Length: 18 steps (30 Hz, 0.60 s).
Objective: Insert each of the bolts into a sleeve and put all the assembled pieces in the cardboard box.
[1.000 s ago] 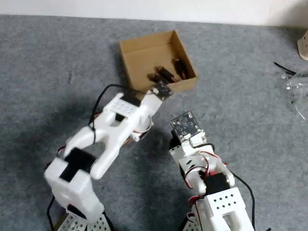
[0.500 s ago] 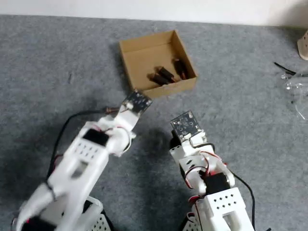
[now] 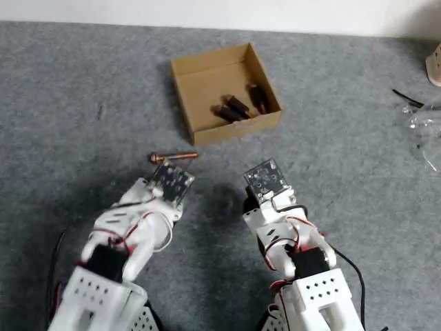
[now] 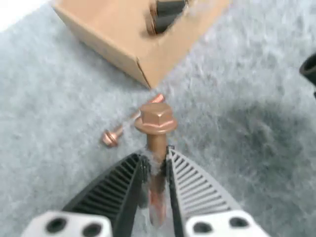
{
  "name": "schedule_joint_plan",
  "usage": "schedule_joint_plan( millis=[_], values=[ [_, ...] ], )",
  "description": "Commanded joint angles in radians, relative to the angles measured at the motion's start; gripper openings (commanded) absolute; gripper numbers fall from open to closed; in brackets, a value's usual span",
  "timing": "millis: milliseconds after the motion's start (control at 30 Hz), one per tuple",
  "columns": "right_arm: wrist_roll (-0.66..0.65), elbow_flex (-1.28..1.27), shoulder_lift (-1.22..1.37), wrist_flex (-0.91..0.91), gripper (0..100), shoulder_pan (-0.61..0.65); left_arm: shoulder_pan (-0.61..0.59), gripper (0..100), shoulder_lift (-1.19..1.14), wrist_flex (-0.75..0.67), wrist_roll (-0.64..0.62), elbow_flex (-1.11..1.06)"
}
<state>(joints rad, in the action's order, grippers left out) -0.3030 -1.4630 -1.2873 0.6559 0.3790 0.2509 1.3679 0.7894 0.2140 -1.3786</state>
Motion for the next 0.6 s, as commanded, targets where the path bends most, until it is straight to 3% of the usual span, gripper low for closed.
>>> schedule_joint_plan(
  millis=[0,167,333,567],
  values=[
    [0.006,0.01,-0.018,-0.038,0.5,-0.012,-0.016,1,0.266,-0.015,-0.006,-0.058],
    [0.006,0.01,-0.018,-0.038,0.5,-0.012,-0.093,1,0.478,-0.018,-0.072,-0.134],
    [0.011,0.01,-0.018,-0.038,0.5,-0.01,-0.166,1,0.447,-0.058,-0.198,-0.127],
    [0.014,0.002,-0.091,-0.038,0.5,-0.004,-0.163,1,0.447,-0.132,-0.331,-0.127]
  ],
)
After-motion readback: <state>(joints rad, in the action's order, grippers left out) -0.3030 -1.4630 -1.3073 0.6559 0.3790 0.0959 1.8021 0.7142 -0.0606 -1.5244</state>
